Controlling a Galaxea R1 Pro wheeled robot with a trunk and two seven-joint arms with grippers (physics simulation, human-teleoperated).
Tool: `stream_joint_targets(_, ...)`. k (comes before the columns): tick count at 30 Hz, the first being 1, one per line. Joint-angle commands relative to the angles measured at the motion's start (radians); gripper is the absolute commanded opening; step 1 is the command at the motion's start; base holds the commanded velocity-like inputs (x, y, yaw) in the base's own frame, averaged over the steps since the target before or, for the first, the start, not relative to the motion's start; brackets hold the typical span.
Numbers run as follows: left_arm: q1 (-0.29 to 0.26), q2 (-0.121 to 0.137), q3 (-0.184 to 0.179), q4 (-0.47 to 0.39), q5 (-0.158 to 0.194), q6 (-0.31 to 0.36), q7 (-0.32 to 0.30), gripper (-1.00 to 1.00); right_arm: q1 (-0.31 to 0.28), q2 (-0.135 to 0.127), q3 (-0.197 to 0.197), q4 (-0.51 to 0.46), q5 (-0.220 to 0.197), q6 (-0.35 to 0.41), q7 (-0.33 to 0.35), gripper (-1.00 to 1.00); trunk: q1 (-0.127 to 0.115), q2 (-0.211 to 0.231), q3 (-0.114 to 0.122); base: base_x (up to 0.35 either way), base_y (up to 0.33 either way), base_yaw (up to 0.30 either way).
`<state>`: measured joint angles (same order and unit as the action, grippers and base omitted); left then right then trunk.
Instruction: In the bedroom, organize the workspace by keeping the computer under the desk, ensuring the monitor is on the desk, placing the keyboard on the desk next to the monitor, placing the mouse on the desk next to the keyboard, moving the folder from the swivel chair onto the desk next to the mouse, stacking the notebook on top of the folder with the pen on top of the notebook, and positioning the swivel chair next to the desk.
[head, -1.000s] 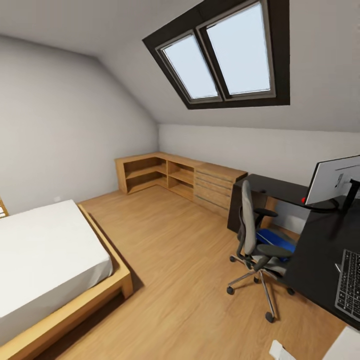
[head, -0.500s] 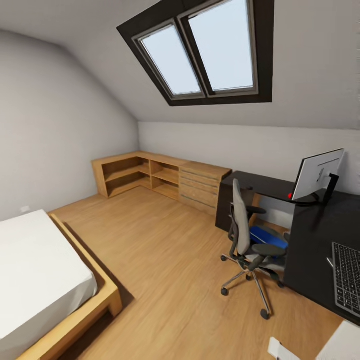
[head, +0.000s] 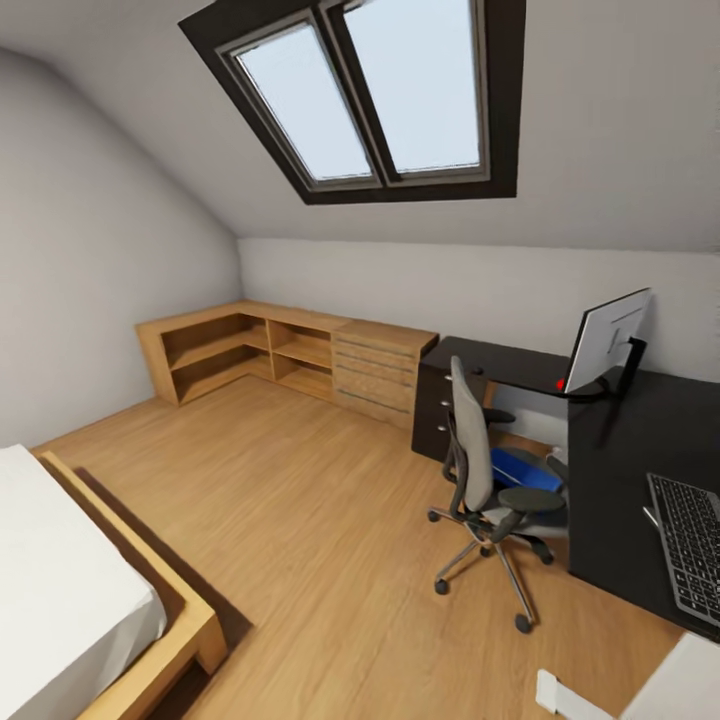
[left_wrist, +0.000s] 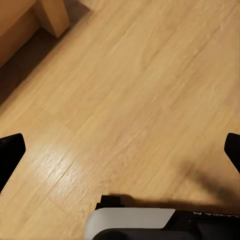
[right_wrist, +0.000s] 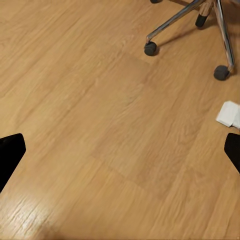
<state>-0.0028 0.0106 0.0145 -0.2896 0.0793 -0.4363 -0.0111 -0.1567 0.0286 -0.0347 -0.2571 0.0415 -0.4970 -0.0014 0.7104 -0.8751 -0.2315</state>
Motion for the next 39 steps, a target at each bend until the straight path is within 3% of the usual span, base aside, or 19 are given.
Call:
stream_joint_targets(1, 0.0, 0.0, -0.002, 0.0, 0.008, -0.002, -0.001, 1.0, -0.001, 0.001, -0.004, 0.001, 0.004, -0.003, 0.0, 1.0, 0.0, -0.001, -0.003, 0.065, 0.063, -0.216)
stream_joint_targets(13, 0.0, 0.0, -0.001, 0.001, 0.008, -0.002, -0.001, 1.0, 0.0, 0.0, -0.004, 0.001, 0.004, -0.004, 0.0, 1.0, 0.0, -0.001, -0.017, 0.023, 0.022, -0.215)
stream_joint_targets(30, 0.0, 0.0, -0.004, 0.001, 0.008, -0.003, -0.001, 1.0, 0.0, 0.001, -0.003, 0.001, 0.004, -0.001, 0.002, 1.0, 0.0, -0.001, -0.038, 0.216, 0.206, -0.21)
stream_joint_targets(39, 0.0, -0.004, 0.002, 0.001, 0.01, -0.002, -0.001, 1.0, 0.0, -0.001, -0.004, 0.001, 0.003, -0.002, 0.001, 1.0, 0.0, -0.001, -0.046, 0.039, 0.038, -0.231)
